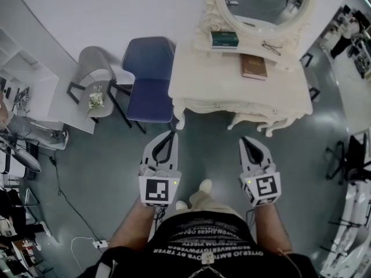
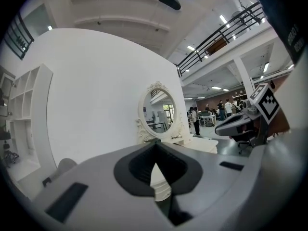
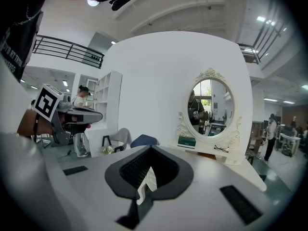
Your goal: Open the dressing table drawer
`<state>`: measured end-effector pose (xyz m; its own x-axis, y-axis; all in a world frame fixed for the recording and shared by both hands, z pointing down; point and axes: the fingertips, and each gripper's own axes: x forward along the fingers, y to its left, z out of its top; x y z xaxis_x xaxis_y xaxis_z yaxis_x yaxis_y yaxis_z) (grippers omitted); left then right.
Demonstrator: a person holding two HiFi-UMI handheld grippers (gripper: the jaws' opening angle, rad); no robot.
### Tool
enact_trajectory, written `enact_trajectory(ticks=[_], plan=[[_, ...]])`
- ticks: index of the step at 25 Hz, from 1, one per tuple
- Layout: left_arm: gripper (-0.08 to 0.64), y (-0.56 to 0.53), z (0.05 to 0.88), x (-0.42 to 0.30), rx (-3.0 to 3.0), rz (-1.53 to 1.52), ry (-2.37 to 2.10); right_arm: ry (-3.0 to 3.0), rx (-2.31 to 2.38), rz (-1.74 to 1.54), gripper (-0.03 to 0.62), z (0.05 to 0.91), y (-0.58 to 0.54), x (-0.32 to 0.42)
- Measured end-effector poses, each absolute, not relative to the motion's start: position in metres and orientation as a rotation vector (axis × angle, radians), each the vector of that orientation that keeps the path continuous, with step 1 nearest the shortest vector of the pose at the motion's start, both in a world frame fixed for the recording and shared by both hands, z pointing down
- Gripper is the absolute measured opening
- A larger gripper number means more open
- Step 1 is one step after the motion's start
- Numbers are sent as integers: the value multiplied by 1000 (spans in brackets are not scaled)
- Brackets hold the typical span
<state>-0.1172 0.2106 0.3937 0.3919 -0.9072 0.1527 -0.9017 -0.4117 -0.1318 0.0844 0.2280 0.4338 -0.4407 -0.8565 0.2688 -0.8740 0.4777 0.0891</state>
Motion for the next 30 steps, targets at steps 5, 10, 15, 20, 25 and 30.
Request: enact_trajectory(ticks=[5, 10, 15, 20, 25, 30], plan=[[3, 192, 388, -103, -2604, -300, 1700, -2467, 1459, 93, 2, 432, 210, 96], [3, 178, 385, -88, -2604, -336, 1697, -2489, 1461, 95, 2, 426, 194, 114], [3, 174, 375, -79, -2574, -351, 1704, -2512, 1460, 88, 2, 422, 180, 129], [3, 172, 373, -73, -2572, -366, 1700, -2507, 1468, 88, 2, 432, 174, 138], [3, 167, 373, -74, -2574, -349, 1705, -2506, 1470, 78, 2, 434, 171, 138], [3, 158, 375, -74, -2577, -361, 1671, -2480, 1495, 89, 2, 432, 165, 140]])
